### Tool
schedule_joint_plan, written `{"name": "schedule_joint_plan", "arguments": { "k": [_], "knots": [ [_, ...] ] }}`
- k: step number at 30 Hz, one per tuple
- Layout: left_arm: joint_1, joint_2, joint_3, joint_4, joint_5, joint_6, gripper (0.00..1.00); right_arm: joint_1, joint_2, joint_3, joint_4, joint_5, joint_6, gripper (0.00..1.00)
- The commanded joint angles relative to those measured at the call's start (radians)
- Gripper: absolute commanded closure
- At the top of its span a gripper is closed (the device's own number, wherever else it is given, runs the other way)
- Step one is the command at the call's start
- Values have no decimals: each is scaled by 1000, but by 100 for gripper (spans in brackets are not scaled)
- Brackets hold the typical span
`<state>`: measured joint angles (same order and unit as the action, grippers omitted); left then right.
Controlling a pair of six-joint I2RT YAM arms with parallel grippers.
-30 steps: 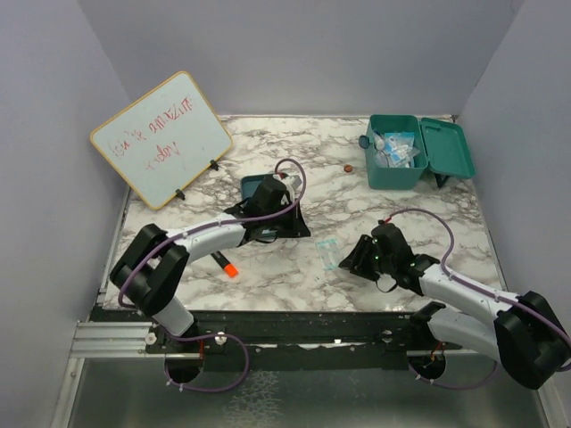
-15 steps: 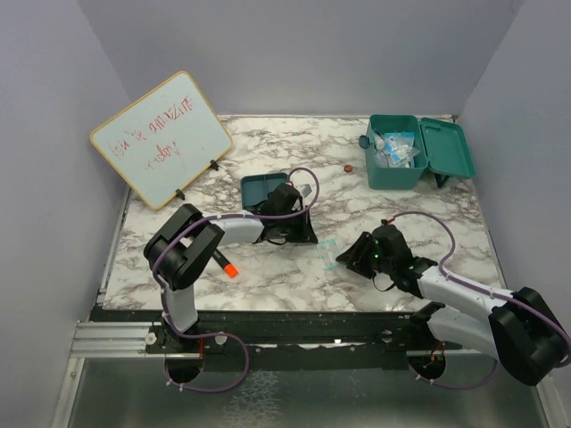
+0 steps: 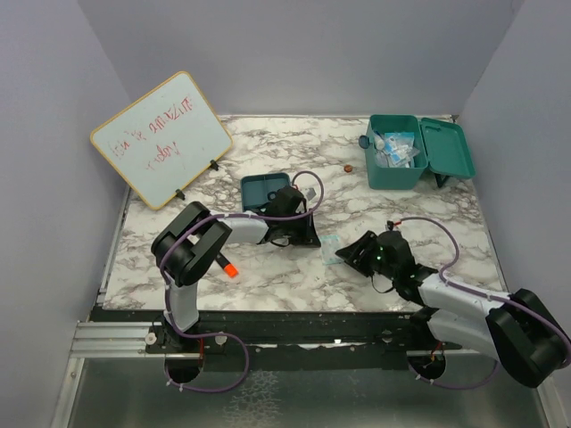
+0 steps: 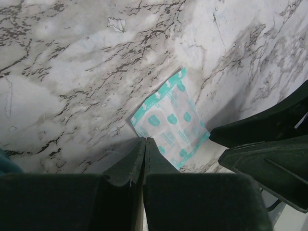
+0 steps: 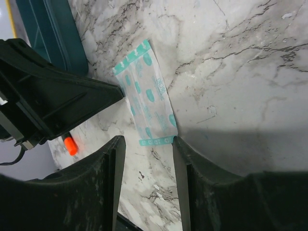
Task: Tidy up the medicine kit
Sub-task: Pick up the medical item at the center of the board.
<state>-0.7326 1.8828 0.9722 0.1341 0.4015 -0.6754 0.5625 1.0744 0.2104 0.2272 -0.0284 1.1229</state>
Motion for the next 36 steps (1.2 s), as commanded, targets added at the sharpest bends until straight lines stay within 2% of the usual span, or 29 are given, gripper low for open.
{"name": "schedule_joint_plan", "arguments": {
  "k": [1,4,8,18,26,36],
  "knots": [
    [-13,34,11,-33,-1,23,100,-4,-62,-83,211,54,45,50],
    [-15,35,11,-33,-2,23,100,-4,-85,-120,299,58,50,50],
    [-17,34,10,-34,-2,23,100,-3,-99,-109,271,71,40,50],
    [-23,32,2,-40,-7,26,100,-4,-116,-57,45,130,1,50],
    [-22,41,9,-47,-9,31,100,-4,-99,21,-121,210,-133,50],
    [-22,42,14,-57,-12,34,100,-4,51,45,-53,133,-130,50]
  ]
}}
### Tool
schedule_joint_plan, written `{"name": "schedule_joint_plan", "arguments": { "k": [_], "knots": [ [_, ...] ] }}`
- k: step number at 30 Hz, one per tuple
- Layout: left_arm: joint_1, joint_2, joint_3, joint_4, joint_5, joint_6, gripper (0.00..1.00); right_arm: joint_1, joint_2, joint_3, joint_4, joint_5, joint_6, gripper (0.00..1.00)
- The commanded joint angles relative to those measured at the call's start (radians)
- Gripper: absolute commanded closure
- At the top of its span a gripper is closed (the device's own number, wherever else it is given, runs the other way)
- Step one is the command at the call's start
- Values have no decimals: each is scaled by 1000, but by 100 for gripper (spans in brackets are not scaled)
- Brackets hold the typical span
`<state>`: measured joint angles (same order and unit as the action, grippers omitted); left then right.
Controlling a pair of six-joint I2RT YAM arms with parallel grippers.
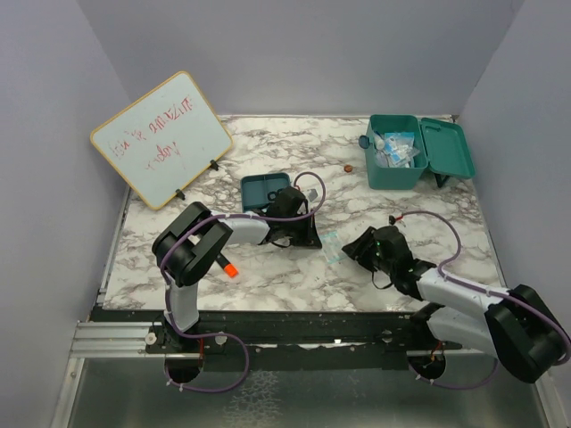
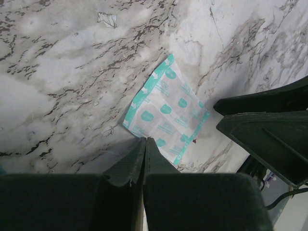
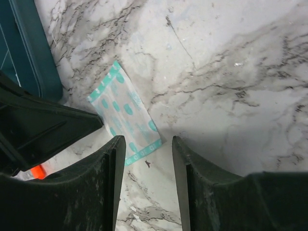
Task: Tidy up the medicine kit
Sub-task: Pick up the medical item at the center of the board.
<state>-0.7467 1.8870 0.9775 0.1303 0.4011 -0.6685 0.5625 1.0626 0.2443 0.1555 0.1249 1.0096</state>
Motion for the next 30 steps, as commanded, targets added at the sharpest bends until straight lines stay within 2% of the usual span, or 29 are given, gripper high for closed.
{"name": "schedule_joint_plan", "arguments": {
  "k": [1,6,11,20,23,30],
  "knots": [
    [-8,38,10,-55,-12,27,100,-3,80,10,33,-28,-19,50],
    [-8,37,13,-55,-11,27,100,-4,144,10,104,-85,-14,50],
    [-8,43,18,-57,-7,26,100,-4,176,-11,244,-162,50,50],
    [-9,41,18,-62,-8,29,100,-4,195,-77,471,-183,138,50],
    [-8,39,16,-62,-8,28,100,-3,198,-72,475,-171,114,51],
    [-8,29,16,-64,-7,26,100,-3,225,-12,356,-154,44,51]
  ]
}}
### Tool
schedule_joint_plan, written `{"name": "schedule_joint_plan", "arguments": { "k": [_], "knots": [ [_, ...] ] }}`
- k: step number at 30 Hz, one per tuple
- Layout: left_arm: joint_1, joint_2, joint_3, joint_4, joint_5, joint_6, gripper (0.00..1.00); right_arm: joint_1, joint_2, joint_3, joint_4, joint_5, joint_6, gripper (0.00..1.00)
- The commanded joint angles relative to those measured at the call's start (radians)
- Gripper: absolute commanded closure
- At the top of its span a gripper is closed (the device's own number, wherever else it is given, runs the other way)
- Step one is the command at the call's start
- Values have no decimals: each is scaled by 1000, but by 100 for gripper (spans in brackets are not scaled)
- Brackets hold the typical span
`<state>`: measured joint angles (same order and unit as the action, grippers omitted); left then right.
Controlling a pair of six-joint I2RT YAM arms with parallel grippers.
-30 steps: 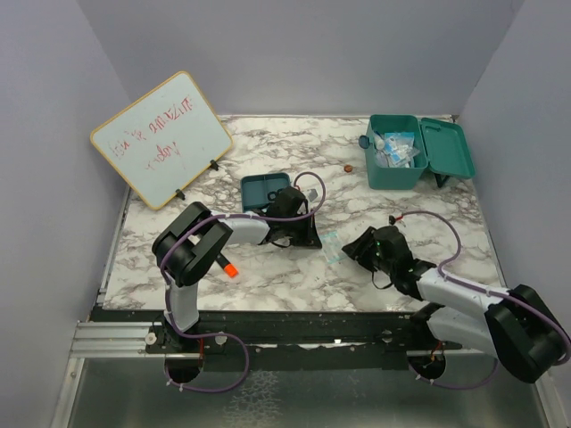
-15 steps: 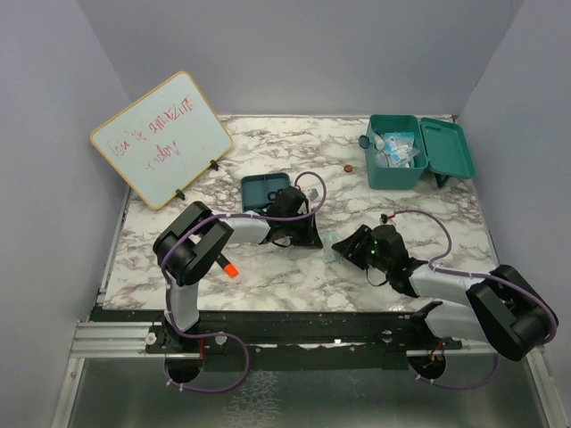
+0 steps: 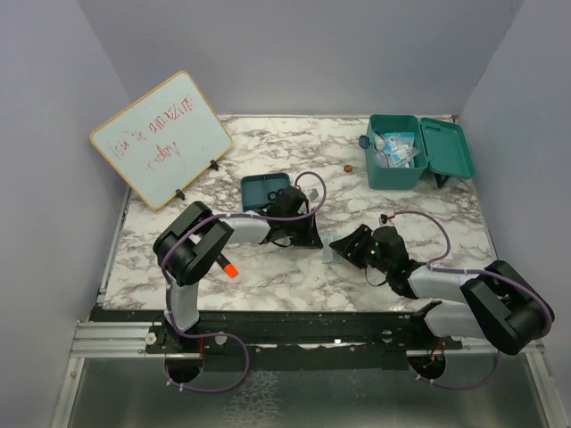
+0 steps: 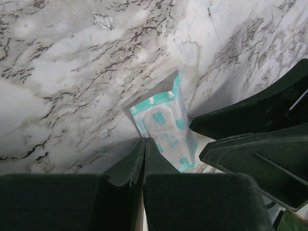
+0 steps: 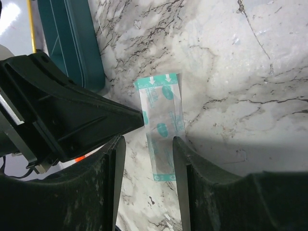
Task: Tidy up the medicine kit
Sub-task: Pick up the medical item at the center of the board.
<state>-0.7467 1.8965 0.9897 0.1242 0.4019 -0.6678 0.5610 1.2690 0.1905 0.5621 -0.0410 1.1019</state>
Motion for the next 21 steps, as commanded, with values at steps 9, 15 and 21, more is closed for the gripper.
{"name": "schedule_joint_plan", "arguments": {
  "k": [9,15,21],
  "knots": [
    [-8,14,4,-62,-2,20,100,-2,78,125,-170,21,-137,56],
    [-8,8,10,-71,-3,19,100,-3,135,168,-204,0,-201,66],
    [-8,8,20,-86,-1,16,100,-2,148,202,-264,15,-241,81]
  ]
}}
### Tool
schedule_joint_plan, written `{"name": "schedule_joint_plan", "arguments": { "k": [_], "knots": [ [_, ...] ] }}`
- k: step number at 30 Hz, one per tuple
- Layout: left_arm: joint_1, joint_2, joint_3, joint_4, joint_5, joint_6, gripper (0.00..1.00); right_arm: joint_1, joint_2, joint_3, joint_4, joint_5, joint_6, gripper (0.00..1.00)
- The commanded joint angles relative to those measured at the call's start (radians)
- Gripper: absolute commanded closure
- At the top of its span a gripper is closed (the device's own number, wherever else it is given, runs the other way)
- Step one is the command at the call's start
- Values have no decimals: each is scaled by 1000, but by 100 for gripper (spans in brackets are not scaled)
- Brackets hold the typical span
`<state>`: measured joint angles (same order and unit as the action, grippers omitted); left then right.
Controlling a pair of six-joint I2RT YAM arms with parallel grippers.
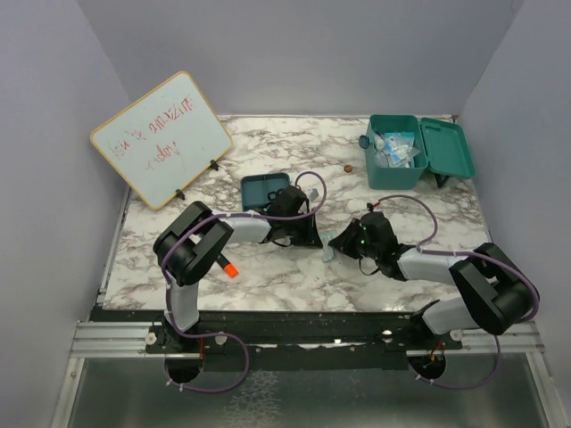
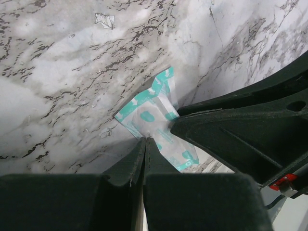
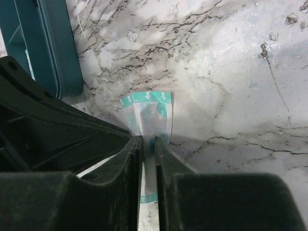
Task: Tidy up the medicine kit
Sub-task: Pick up the medical item at the center of the board.
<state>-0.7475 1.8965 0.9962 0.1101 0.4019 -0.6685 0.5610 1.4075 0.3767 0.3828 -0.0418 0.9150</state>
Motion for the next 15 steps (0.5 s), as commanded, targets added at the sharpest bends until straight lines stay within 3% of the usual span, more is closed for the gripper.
{"name": "schedule_joint_plan", "arguments": {
  "k": [1,7,15],
  "knots": [
    [-8,7,18,-77,-1,15,100,-2,3,17,-90,20,-58,84],
    [-7,-28,45,-125,-2,0,96,-2,-42,30,-121,32,-74,96],
    [24,-137,88,-213,-3,-11,86,-2,-65,45,-93,-46,-58,95]
  ]
}}
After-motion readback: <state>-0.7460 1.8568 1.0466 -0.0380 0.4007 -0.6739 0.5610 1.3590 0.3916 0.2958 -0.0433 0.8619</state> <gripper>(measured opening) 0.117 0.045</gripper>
